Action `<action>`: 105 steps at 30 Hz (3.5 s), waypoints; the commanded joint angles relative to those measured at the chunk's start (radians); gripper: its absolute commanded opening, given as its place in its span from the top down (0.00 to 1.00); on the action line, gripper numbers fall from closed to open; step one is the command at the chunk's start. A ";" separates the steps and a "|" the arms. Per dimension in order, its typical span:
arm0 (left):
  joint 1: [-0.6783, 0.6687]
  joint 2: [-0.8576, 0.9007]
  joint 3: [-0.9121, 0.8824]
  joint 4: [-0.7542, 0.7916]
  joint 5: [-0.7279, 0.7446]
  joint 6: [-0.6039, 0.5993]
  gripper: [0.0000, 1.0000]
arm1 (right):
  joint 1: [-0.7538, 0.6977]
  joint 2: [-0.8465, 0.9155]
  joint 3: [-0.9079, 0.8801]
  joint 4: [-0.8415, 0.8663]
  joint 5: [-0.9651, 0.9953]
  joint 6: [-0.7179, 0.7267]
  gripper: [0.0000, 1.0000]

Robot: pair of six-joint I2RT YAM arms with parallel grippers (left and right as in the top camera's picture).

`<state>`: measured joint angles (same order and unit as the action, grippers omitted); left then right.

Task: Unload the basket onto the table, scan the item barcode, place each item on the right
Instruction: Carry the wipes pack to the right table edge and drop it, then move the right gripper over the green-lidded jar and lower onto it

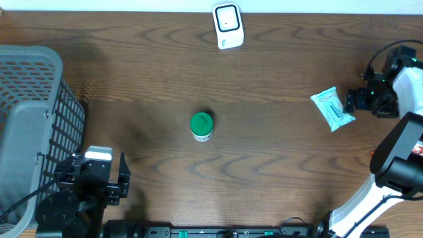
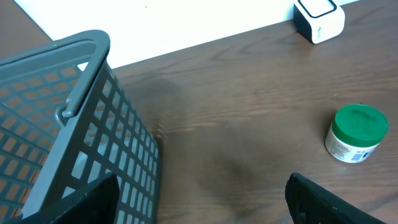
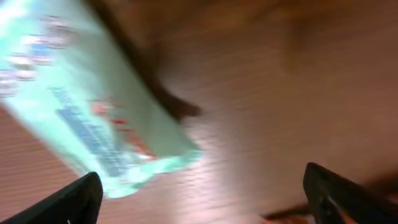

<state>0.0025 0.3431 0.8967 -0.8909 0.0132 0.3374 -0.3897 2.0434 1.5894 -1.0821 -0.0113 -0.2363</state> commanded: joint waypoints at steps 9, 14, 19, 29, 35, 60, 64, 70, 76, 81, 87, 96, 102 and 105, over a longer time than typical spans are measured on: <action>-0.004 -0.006 0.003 0.001 -0.002 0.002 0.14 | 0.131 -0.011 -0.016 0.099 -0.036 -0.101 0.01; -0.004 -0.005 0.003 0.001 -0.002 0.002 0.14 | 0.163 0.008 -0.032 0.126 -0.018 -0.117 0.01; -0.004 -0.005 0.003 0.001 -0.002 0.002 0.14 | 0.175 0.021 -0.054 0.137 0.030 -0.116 0.01; -0.004 -0.006 0.003 0.001 -0.002 0.002 0.14 | 0.179 0.115 -0.080 0.155 0.045 -0.038 0.22; -0.004 -0.005 0.003 0.001 -0.002 0.002 0.14 | 0.172 0.126 -0.078 0.158 0.176 0.111 0.68; -0.004 -0.006 0.003 0.001 -0.002 0.002 0.14 | -0.168 0.076 -0.020 0.114 0.259 0.397 0.01; -0.004 -0.006 0.003 0.001 -0.002 0.002 0.14 | -0.111 0.011 0.083 0.053 0.154 0.401 0.01; -0.004 -0.005 0.003 0.001 -0.002 0.002 0.14 | 0.116 -0.155 0.144 -0.008 -0.300 0.400 0.01; -0.004 -0.006 0.003 0.001 -0.002 0.002 0.14 | 0.459 -0.169 0.129 -0.084 -0.488 0.668 0.01; -0.004 -0.006 0.003 0.001 -0.002 0.002 0.14 | 0.707 -0.144 0.122 -0.099 -0.407 0.837 0.01; -0.004 -0.006 0.003 0.001 -0.002 0.002 0.14 | 0.974 -0.142 0.123 -0.047 -0.203 1.107 0.01; -0.004 -0.006 0.003 0.001 -0.002 0.002 0.14 | 1.136 -0.053 0.126 -0.013 -0.039 1.186 0.01; -0.004 -0.005 0.003 0.001 -0.002 0.002 0.14 | 1.136 0.003 0.127 0.000 -0.039 1.182 0.01; -0.004 -0.006 0.003 0.001 -0.002 0.002 0.14 | 1.143 0.029 0.129 0.030 -0.039 1.171 0.01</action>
<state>0.0025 0.3431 0.8967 -0.8909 0.0132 0.3374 0.7467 2.0491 1.7168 -1.0729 -0.0757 0.9287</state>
